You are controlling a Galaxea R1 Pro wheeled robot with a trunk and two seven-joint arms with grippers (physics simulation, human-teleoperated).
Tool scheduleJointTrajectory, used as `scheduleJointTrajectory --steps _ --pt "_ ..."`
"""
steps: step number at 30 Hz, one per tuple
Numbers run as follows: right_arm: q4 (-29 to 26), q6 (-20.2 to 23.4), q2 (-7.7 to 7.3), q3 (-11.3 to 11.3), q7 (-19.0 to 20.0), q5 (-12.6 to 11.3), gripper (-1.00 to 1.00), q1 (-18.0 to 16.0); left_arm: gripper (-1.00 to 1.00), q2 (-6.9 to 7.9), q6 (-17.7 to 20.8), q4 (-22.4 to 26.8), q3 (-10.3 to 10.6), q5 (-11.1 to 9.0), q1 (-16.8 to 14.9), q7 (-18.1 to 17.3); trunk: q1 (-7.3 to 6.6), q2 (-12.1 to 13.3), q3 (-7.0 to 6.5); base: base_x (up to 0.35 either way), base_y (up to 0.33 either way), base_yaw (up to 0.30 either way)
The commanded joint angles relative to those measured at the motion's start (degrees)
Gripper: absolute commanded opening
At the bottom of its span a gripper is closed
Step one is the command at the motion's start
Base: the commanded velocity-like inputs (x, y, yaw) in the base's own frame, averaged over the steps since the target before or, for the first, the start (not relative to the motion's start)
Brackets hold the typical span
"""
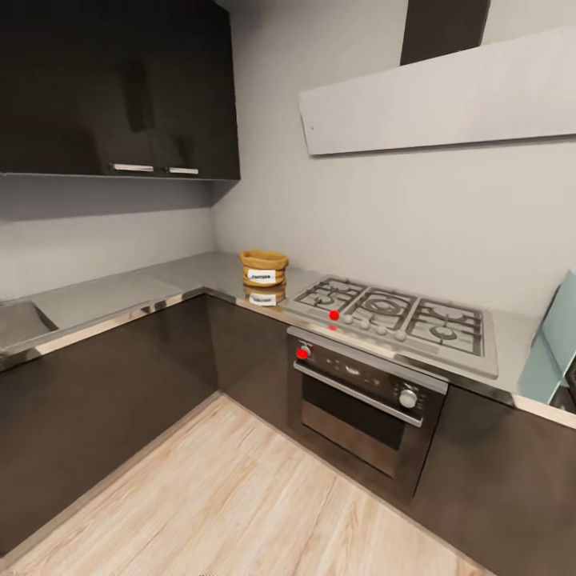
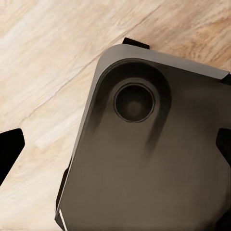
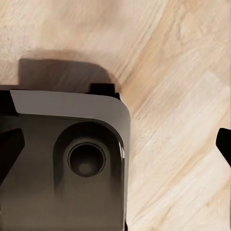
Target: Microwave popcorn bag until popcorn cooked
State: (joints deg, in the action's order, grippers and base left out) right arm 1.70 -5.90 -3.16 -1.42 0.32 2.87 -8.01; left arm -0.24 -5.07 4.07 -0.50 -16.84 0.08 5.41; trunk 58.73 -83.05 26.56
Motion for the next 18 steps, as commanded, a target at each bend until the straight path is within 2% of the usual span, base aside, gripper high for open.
scheduleJointTrajectory --steps 1,7,12,15,18 --pt "0.16 -0.34 -0.01 -0.16 0.03 0.3 1.0 -0.08 1.0 -0.02 -0.11 0.08 -0.03 -0.21 0.01 0.16 0.0 -0.03 0.05 0.0 0.0 0.3" --pt "0.17 -0.43 0.08 -0.08 0.03 0.3 1.0 -0.08 1.0 -0.02 -0.11 0.06 0.02 -0.13 -0.01 0.14 0.0 -0.03 0.05 0.0 0.0 0.3" --pt "0.15 -0.39 1.22 -0.02 0.03 0.38 1.0 -0.08 1.0 -0.02 -0.11 0.06 0.06 -0.12 0.01 0.16 0.0 -0.03 0.05 0.0 0.0 0.3" --pt "0.15 -0.37 2.63 0.06 -0.05 0.38 1.0 -0.08 1.0 -0.02 -0.11 0.08 0.06 -0.12 0.01 0.18 0.0 -0.03 0.05 0.0 0.0 0.3" --pt "0.15 -0.42 2.86 0.05 -0.12 0.38 1.0 -0.08 1.0 -0.02 -0.11 0.07 0.06 -0.12 0.01 0.21 0.0 -0.03 0.05 0.0 0.0 0.3"
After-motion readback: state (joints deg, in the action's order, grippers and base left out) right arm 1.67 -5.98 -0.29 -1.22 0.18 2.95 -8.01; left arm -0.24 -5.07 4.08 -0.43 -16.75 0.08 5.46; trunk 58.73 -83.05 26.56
